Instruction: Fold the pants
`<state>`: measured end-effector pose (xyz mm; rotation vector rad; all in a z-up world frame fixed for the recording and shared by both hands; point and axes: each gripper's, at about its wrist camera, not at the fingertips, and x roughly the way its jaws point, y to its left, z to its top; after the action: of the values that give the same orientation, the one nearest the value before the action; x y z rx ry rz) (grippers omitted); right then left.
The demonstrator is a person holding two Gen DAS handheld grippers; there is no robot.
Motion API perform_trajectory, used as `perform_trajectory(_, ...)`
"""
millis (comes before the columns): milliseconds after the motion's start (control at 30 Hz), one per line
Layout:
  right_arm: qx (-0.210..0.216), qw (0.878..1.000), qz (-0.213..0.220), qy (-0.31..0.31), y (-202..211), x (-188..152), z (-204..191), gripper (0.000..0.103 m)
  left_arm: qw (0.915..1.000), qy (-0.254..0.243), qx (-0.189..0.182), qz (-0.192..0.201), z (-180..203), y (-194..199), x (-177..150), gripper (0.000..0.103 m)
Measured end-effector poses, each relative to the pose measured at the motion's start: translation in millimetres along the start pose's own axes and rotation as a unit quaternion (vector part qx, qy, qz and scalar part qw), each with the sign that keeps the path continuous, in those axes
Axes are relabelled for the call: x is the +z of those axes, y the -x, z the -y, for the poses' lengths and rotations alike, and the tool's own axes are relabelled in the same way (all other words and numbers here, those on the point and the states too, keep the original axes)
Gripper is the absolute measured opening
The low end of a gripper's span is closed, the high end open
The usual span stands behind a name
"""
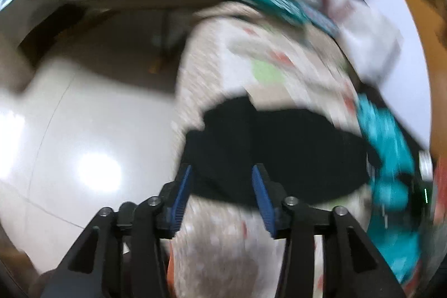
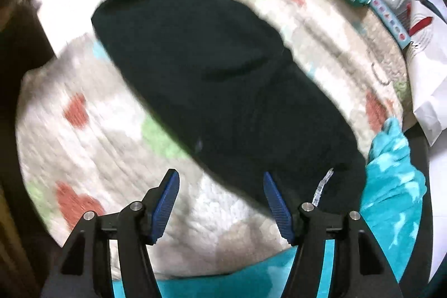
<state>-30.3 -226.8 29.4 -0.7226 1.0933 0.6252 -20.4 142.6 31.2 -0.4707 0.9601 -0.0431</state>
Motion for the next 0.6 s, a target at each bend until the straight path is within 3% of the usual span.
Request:
perform_trajectory(167,0.031,0.996,0.08,-0.029,20,47,-10,0.066,0.9901,0.135,0.016,0.034,-37,-26,41,0.049)
perform_trajectory(267,0.064,0.99,0.126,-0.01,22,90,-43,0.048,0.9831,0.162,0.05,0.07,-60,-33,39,0.049)
perform_trajectory(333,0.093,0.984,0.15,0.016,16,121,-76,0.045,0.9765,0.196,0.065,0.064,-76,-35,33,0.049)
perform_trajectory(400,0.106,0.981,0.158,0.038,4,145,-106,0.044,0.9706,0.229,0.032,0.069,-91,-31,32,0.049)
perform_trajectory(500,0.103,0.98,0.152,0.077,-28,182,-150,0.044,0.968,0.219,0.063,0.105,-92,-14,35,0.05)
perform_trajectory(600,0.086,0.982,0.132,0.107,-59,203,-176,0.044,0.9653,0.227,0.055,0.117,-96,-8,35,0.052)
